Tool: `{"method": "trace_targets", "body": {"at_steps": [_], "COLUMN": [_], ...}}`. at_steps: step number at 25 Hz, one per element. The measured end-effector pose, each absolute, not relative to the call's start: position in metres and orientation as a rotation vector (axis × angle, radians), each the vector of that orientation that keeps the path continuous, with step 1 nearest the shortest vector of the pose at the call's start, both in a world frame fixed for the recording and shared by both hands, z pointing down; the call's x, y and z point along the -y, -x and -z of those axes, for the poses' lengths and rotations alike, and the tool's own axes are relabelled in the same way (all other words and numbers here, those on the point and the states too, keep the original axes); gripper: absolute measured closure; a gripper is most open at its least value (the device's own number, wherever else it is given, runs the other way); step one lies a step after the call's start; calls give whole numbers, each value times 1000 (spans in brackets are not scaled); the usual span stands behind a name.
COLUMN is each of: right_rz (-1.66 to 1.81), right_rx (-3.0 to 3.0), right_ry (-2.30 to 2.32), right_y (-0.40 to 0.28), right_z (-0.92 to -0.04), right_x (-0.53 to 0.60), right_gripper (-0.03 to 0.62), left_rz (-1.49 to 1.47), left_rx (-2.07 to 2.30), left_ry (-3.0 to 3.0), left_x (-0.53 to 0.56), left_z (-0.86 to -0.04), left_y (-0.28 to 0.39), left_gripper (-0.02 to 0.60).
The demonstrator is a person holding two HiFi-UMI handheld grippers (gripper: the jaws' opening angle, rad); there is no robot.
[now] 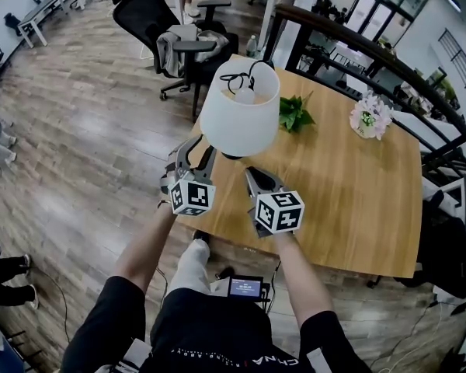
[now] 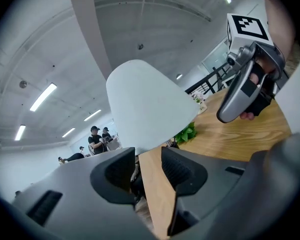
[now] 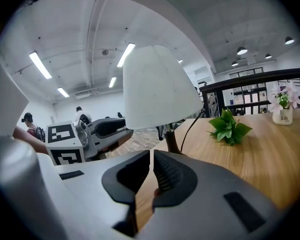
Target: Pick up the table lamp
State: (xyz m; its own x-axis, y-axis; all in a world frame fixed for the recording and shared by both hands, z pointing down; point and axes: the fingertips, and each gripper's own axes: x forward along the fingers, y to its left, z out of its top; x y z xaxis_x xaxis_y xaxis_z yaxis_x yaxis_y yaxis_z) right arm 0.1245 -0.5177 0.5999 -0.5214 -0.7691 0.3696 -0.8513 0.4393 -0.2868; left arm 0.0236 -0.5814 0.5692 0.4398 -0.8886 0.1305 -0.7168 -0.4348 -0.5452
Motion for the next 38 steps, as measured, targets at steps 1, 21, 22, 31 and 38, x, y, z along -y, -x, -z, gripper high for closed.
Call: {"method": "trace_targets", "body": {"at_steps": [1, 21, 22, 31, 38], "right_rz": [-664, -716, -709, -509, -405], "right_rx": [2502, 2487, 2482, 2518, 2573], "right_ry": [-1426, -1452, -1466, -1619, -1632], "right_y": [-126, -133, -134, -137, -120], "right_z": [-602, -631, -633, -642, -645], "right_x": [520, 561, 565, 617, 662], "right_gripper": [548, 548, 548, 542, 396], "left_rz": [562, 432, 425, 366, 363], "left_rx": [-1364, -1512, -1515, -1562, -1589], "left_ry": [2276, 2104, 2094, 2083, 2113], "left_x": [584, 639, 641, 658, 670], "left_z": [-568, -557, -556, -553, -552], "left_y": [-25, -18, -18, -20, -23], "left_gripper": [425, 438, 446, 482, 488]}}
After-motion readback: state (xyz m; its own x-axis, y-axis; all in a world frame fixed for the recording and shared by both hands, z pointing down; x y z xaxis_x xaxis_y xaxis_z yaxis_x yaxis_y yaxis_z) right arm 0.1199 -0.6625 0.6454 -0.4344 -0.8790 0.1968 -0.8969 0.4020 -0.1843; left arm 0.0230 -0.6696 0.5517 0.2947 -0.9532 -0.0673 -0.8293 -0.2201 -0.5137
